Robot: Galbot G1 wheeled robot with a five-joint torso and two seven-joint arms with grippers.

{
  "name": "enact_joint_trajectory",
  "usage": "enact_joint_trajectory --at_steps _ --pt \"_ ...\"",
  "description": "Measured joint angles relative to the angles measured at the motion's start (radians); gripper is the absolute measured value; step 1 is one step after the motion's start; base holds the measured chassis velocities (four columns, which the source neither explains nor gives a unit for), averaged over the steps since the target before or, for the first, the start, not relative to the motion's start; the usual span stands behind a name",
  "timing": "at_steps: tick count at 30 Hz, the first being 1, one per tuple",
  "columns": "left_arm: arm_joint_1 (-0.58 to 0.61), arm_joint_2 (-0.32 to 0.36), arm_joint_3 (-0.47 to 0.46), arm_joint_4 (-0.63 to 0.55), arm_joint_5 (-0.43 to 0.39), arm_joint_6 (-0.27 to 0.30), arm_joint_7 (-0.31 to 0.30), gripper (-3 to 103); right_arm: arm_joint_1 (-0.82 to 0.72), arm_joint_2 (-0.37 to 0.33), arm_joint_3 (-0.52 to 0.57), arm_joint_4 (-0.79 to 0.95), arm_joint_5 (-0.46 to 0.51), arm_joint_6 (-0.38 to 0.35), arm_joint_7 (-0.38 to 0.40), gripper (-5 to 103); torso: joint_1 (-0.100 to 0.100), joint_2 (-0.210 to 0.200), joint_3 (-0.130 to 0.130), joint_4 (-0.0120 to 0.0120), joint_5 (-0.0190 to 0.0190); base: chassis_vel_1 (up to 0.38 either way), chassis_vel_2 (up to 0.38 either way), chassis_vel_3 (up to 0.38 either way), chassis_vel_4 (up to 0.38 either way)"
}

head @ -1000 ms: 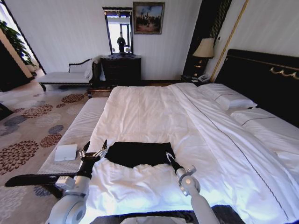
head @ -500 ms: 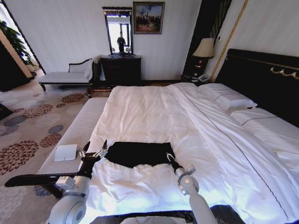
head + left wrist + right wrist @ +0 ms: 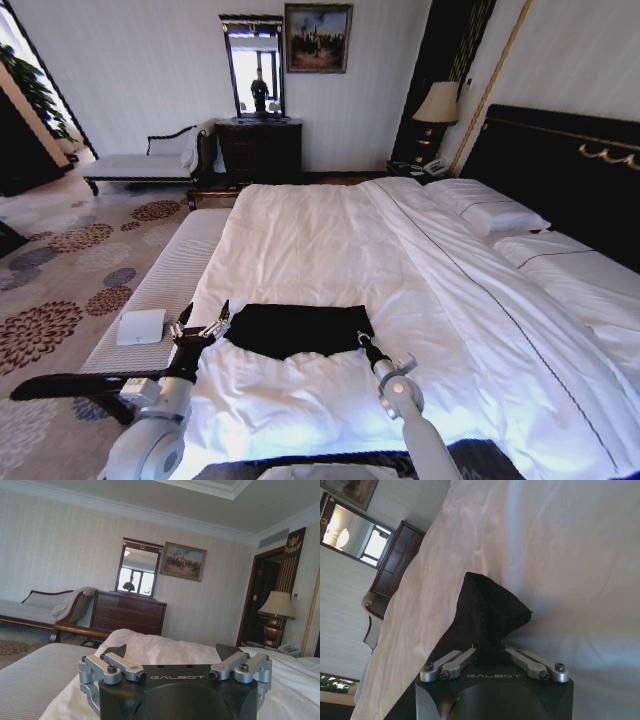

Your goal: Fold the clothes on the bed.

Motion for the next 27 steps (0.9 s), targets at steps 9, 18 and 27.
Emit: enact_joint_trajectory --at_steps 9,18,27 --pt "0.0 0.0 0.0 0.0 0.0 0.0 0.0 100 -0.003 0.011 -0.013 0.035 -0.024 0.003 0.016 4 0.0 0.0 0.0 -0.0003 -0.0003 0.0 0.0 0.0 0.0" --pt "0.0 0.0 0.0 0.0 0.0 0.0 0.0 100 -0.003 0.001 0.004 0.06 -0.041 0.008 0.022 4 0.0 0.0 0.0 0.0002 0.0001 0.0 0.0 0.0 0.0" --pt "0.0 0.0 0.0 0.0 0.0 0.0 0.0 100 -0.018 -0.074 0.066 0.107 -0.021 0.01 0.019 4 0.0 0.0 0.0 0.0003 0.0003 0.0 0.0 0.0 0.0"
